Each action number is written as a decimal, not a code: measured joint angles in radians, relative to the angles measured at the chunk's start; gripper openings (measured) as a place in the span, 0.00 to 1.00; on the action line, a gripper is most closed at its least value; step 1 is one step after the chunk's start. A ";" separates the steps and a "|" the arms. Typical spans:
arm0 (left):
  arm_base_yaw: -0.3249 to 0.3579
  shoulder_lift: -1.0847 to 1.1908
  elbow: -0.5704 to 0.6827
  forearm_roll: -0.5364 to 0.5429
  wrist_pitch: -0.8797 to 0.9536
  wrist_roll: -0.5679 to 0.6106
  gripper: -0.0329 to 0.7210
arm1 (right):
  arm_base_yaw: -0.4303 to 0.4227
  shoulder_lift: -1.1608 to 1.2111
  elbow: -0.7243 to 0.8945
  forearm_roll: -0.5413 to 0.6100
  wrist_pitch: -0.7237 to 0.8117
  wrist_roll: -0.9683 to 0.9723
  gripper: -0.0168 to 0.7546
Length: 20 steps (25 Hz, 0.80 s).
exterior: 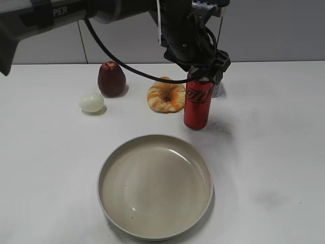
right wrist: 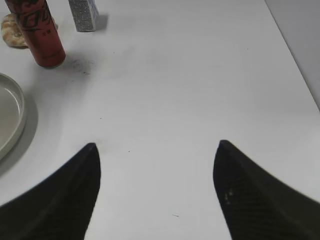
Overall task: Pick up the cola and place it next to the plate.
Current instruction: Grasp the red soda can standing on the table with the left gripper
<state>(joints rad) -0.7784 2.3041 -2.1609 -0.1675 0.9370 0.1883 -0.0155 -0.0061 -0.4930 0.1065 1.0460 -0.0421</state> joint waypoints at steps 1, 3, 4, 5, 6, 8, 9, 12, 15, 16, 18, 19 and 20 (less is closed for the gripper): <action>0.000 0.001 0.000 0.000 0.000 0.000 0.91 | 0.000 0.000 0.000 0.000 0.000 0.000 0.72; 0.000 0.001 0.000 -0.001 0.000 0.000 0.88 | 0.000 0.000 0.000 0.000 0.000 0.000 0.72; 0.000 0.001 0.000 -0.001 0.001 0.000 0.86 | 0.000 0.000 0.000 0.000 0.000 0.000 0.72; 0.000 0.003 0.000 -0.001 0.001 0.000 0.82 | 0.000 0.000 0.000 0.000 0.000 0.000 0.72; 0.000 0.007 0.000 -0.001 0.003 0.000 0.79 | 0.000 0.000 0.000 0.000 0.000 0.000 0.72; 0.000 0.012 0.001 -0.006 0.005 0.000 0.74 | 0.000 0.000 0.000 0.000 0.000 0.000 0.72; 0.000 0.012 0.001 -0.013 0.005 0.000 0.74 | 0.000 0.000 0.000 0.000 0.000 0.000 0.72; 0.000 0.012 0.001 -0.029 0.004 0.000 0.73 | 0.000 0.000 0.000 0.000 0.000 0.000 0.72; 0.000 0.013 0.001 -0.031 0.001 0.000 0.73 | 0.000 0.000 0.000 0.000 0.000 0.000 0.72; 0.000 0.013 0.001 -0.031 0.001 0.000 0.73 | 0.000 0.000 0.000 0.000 0.000 0.000 0.72; 0.000 0.013 0.001 -0.028 0.005 0.000 0.73 | 0.000 0.000 0.000 0.000 0.000 0.000 0.72; 0.000 0.009 0.002 -0.024 0.011 0.000 0.73 | 0.000 0.000 0.000 0.000 0.000 0.000 0.72; 0.000 0.006 0.002 -0.016 0.020 0.000 0.73 | 0.000 0.000 0.000 0.000 0.000 0.000 0.72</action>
<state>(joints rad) -0.7784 2.3101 -2.1587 -0.1834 0.9572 0.1883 -0.0155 -0.0061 -0.4930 0.1065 1.0460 -0.0421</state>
